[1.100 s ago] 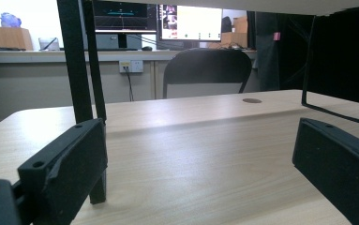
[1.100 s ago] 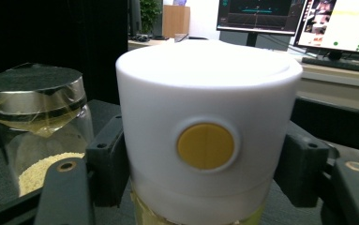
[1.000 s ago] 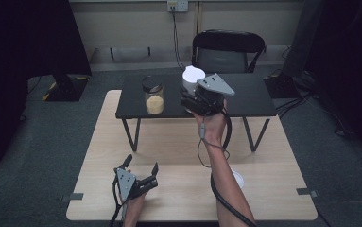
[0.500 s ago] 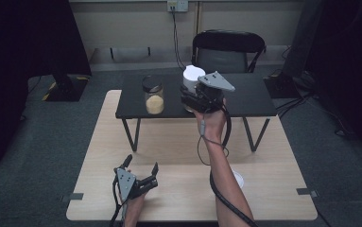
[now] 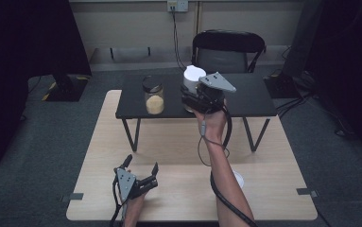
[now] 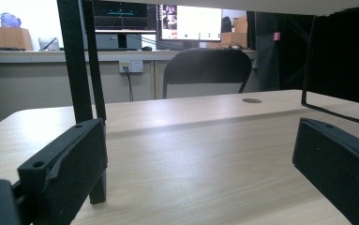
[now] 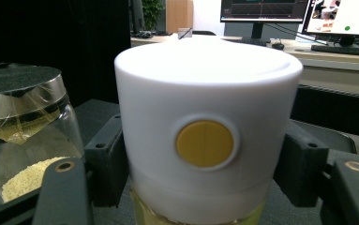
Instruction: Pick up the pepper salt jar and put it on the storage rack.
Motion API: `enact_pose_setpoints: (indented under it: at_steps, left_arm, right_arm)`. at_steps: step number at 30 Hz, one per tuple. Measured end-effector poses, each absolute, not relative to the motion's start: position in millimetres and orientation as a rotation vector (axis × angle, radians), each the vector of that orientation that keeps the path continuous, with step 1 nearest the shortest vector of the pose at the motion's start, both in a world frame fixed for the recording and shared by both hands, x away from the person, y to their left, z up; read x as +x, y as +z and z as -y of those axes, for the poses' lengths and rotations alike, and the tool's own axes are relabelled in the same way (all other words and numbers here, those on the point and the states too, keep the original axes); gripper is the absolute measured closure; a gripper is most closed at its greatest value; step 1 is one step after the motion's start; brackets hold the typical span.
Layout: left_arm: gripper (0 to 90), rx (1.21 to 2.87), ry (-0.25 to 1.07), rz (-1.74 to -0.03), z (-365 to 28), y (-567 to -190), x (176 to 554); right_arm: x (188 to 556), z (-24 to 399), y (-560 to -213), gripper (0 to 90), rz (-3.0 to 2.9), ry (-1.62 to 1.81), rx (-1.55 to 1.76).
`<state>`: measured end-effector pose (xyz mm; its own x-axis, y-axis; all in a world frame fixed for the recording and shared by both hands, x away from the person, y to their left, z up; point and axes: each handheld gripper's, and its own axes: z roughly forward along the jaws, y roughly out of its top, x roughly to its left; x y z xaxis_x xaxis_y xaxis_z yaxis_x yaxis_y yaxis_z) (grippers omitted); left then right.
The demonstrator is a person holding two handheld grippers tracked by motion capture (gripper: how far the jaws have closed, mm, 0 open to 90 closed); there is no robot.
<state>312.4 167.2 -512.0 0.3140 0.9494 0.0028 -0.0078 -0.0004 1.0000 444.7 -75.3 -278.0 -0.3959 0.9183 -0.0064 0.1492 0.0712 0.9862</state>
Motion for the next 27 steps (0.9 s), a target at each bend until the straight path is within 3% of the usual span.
enact_pose_setpoints:
  at_steps: [16, 21, 27]
  left_arm:
    - [2.7, 1.339, 0.976, -0.965, -167.2, -512.0, 312.4]
    - [2.7, 1.339, 0.976, -0.965, -167.2, -512.0, 312.4]
    - [2.7, 1.339, 0.976, -0.965, -167.2, -512.0, 312.4]
  right_arm:
    - [445.9, 74.9, -277.4, 29.0, -1.655, 1.386, 1.08]
    - [446.3, 77.9, -278.9, 19.6, -1.636, 1.423, 1.079]
    - [447.6, 82.6, -281.9, 2.3, -1.609, 1.468, 1.071]
